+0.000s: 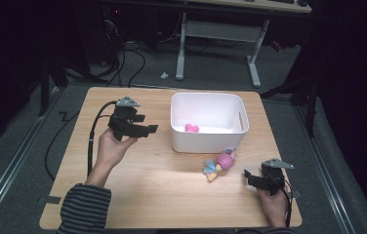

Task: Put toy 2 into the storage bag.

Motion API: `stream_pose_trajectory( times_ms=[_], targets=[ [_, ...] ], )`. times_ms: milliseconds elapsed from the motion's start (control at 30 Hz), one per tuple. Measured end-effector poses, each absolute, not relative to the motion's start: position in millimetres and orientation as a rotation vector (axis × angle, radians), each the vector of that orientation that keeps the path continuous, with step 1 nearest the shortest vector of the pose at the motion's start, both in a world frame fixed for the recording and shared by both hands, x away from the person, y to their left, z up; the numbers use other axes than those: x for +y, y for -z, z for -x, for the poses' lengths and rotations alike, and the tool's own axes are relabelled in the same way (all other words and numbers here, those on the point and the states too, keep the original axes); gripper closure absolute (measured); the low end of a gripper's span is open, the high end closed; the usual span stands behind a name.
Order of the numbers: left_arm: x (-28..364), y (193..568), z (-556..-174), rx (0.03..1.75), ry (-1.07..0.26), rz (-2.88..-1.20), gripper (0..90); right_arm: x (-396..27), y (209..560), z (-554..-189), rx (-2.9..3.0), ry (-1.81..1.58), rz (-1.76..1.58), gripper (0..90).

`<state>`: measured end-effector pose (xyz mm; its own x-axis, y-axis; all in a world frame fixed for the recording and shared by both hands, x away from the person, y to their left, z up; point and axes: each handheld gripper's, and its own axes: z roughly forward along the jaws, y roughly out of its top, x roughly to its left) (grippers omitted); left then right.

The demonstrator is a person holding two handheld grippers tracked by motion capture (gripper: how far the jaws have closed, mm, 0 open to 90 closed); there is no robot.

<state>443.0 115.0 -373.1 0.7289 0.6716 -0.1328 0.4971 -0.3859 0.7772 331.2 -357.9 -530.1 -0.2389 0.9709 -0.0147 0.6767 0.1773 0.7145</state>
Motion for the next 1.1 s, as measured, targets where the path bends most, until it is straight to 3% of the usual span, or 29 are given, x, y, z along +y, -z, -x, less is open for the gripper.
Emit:
stream_pose_trajectory(
  times_ms=[500,1100],
  targets=[
    [148,396,-418,0.92,-0.257,-2.027,31.6,-357,530,-332,1.982,-0.82,-1.55,23.2],
    [150,458,-399,1.021,-0.278,-2.037,28.6,-357,530,-332,1.979,-0.82,-1.554,23.2]
  ],
)
